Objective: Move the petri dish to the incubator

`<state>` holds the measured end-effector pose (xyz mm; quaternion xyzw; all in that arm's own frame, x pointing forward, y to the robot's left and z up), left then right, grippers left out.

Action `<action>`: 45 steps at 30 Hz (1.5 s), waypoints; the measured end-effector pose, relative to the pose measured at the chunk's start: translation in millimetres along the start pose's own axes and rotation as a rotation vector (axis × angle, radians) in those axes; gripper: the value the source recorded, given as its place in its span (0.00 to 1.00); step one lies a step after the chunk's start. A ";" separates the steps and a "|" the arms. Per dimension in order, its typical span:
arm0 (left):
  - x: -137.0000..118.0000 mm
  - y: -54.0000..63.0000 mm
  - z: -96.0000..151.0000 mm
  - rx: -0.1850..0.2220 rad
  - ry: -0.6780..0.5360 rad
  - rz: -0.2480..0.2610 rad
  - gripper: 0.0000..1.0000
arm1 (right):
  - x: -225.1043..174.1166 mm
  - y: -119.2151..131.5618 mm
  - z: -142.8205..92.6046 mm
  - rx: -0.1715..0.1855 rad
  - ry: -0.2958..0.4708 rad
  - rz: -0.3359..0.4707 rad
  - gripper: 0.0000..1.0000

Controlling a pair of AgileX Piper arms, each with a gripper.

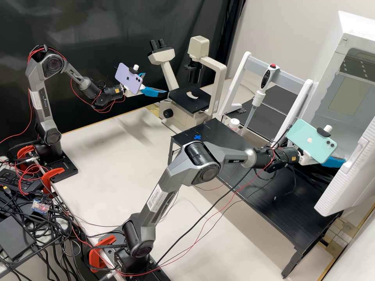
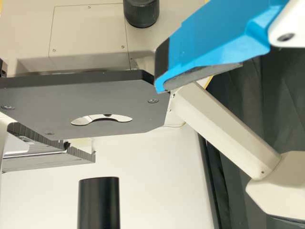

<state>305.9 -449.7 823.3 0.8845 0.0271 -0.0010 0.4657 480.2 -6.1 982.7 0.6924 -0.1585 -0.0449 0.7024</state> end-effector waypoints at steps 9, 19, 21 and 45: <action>0.0 0.0 0.0 0.000 0.000 0.000 1.00 | 20.4 -9.2 -10.5 -0.023 -0.022 0.020 0.00; 0.0 0.0 0.0 0.000 0.000 0.000 1.00 | 39.7 -19.1 -4.5 -0.024 -0.085 -0.003 0.00; 0.0 0.0 0.0 0.000 0.000 0.000 1.00 | 43.7 -21.6 -3.9 -0.023 -0.081 -0.014 0.00; 0.0 0.0 0.0 0.000 0.000 0.000 1.00 | 71.4 -30.5 -15.9 0.029 0.038 -0.088 0.00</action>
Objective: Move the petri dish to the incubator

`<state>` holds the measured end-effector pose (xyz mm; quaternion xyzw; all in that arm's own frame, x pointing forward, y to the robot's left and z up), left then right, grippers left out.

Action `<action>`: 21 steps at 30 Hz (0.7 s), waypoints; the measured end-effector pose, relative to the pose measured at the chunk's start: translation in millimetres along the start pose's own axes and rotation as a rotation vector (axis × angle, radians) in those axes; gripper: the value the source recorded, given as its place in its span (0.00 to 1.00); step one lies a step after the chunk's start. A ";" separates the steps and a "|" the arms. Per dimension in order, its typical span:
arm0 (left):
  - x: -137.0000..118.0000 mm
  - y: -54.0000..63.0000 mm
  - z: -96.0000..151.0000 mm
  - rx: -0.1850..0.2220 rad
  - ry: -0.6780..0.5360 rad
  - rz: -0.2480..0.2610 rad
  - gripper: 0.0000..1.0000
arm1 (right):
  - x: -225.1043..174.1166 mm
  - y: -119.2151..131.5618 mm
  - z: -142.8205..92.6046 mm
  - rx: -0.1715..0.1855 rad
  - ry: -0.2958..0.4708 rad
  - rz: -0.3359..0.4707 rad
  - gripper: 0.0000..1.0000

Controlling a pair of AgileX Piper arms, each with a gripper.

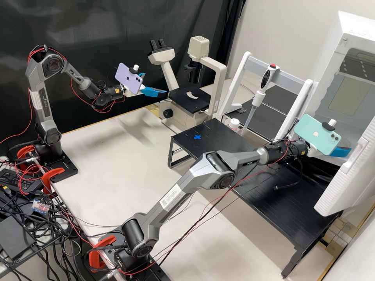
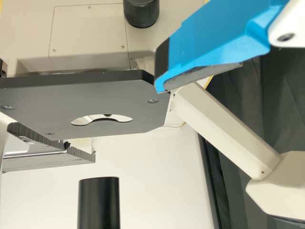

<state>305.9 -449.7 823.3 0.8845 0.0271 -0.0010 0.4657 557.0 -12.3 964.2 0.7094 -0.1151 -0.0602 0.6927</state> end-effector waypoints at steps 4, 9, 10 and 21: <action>0.0 0.0 0.0 0.000 0.000 0.000 1.00 | 0.8 -2.4 0.7 -0.005 -0.008 -0.014 0.00; 0.0 0.0 0.0 0.000 0.000 0.000 1.00 | 0.8 -2.7 1.1 -0.012 -0.013 -0.017 1.00; 0.0 0.0 0.0 0.000 0.000 0.000 1.00 | 0.8 -2.7 1.2 -0.014 -0.013 -0.017 1.00; 0.0 0.0 0.0 0.000 0.000 0.000 1.00 | 0.3 -6.4 5.3 -0.010 -0.025 -0.026 1.00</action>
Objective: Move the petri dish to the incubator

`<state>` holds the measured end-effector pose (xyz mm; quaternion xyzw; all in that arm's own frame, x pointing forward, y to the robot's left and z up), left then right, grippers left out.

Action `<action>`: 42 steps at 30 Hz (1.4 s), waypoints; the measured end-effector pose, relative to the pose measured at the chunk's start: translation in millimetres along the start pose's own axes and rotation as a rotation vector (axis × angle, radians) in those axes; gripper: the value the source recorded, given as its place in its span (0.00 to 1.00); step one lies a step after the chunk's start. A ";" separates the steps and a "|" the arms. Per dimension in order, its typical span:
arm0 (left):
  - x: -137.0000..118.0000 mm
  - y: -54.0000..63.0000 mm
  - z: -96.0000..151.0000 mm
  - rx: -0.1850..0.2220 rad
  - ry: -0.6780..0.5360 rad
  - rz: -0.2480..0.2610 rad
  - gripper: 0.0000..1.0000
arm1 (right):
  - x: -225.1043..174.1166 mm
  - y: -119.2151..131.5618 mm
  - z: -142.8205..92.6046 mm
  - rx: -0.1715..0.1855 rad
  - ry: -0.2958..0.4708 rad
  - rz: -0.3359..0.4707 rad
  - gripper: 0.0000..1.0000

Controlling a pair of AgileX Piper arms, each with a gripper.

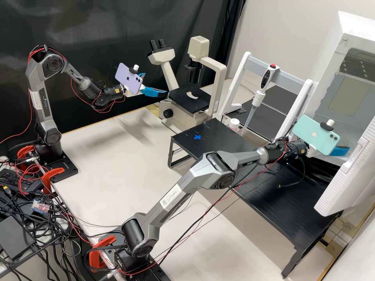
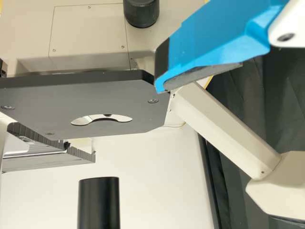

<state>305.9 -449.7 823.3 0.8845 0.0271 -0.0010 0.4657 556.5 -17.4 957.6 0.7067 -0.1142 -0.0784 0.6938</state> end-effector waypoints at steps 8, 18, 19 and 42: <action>0.0 0.0 0.0 0.000 0.000 0.000 1.00 | -10.7 8.1 8.0 -0.001 -0.022 0.013 1.00; 0.0 0.0 0.0 0.000 0.000 0.000 1.00 | -42.5 37.8 29.9 0.094 -0.103 0.032 1.00; 0.0 0.0 0.0 0.000 0.000 0.000 1.00 | -46.5 40.8 31.9 0.097 -0.109 0.028 1.00; 0.0 0.0 0.0 0.000 0.000 0.000 1.00 | -208.2 40.3 36.3 -0.003 0.081 -0.239 1.00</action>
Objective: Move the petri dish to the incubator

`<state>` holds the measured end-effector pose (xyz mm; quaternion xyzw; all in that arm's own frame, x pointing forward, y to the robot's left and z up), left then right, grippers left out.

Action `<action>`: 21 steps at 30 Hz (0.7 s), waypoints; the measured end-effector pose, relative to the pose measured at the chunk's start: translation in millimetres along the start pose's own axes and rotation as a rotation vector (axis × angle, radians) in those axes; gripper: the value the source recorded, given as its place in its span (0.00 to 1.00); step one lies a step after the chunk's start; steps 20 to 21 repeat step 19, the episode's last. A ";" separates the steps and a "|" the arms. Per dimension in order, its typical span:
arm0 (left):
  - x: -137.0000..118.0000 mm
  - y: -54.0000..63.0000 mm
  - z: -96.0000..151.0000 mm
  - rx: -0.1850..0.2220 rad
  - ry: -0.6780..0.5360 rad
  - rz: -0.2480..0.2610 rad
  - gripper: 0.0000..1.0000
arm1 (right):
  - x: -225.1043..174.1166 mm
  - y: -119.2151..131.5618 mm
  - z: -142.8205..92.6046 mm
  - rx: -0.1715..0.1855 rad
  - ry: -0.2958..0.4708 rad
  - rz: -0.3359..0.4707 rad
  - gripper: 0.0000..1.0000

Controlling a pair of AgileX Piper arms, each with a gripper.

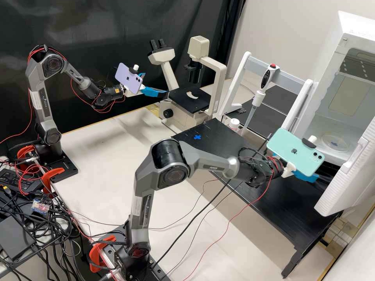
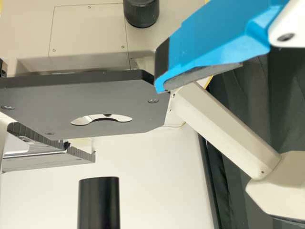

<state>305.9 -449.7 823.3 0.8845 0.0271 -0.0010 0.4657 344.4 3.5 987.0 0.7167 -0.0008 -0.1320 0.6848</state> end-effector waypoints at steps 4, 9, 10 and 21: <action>0.0 0.0 0.0 0.000 0.000 0.000 1.00 | -26.5 -15.5 -6.1 -0.037 0.058 -0.038 1.00; 0.0 0.0 0.0 0.000 0.000 0.000 1.00 | -57.8 -44.7 -12.1 -0.078 0.123 -0.094 1.00; 0.0 0.0 0.0 0.000 0.000 0.000 1.00 | -62.8 -51.6 -11.9 -0.075 0.133 -0.109 1.00; 0.0 0.0 0.0 0.000 0.000 0.000 1.00 | -113.5 -95.6 -5.3 -0.020 0.196 -0.156 1.00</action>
